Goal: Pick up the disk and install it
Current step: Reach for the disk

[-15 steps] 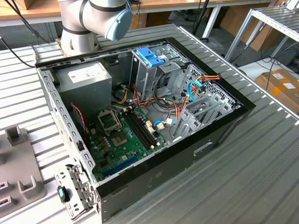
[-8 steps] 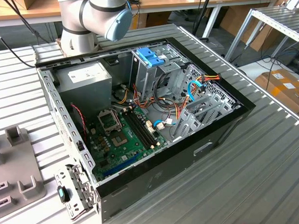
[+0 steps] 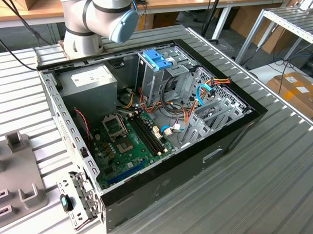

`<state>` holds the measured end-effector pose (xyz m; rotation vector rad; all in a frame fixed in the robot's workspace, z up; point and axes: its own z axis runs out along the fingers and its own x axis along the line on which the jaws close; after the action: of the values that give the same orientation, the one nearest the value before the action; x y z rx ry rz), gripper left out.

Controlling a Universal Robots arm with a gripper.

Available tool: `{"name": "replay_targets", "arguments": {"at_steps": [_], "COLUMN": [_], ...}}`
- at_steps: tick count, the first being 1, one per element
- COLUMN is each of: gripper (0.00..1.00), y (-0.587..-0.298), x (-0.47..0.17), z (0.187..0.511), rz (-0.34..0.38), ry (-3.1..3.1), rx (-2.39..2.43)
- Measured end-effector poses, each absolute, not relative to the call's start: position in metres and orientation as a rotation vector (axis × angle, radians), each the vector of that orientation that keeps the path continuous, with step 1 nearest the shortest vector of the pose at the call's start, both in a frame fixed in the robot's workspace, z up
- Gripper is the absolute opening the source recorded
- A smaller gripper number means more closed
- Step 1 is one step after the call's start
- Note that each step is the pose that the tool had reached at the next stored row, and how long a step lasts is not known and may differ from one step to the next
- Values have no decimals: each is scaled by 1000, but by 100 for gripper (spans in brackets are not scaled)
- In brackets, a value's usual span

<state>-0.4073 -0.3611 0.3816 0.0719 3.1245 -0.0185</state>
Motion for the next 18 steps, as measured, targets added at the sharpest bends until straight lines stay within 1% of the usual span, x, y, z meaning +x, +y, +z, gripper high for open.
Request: {"name": "replay_targets", "arguments": {"at_steps": [18], "gripper": [11], "y": [-361], "x": [-416], "z": [381], "rz": [-18], "ry": [3125], "rx": [72]}}
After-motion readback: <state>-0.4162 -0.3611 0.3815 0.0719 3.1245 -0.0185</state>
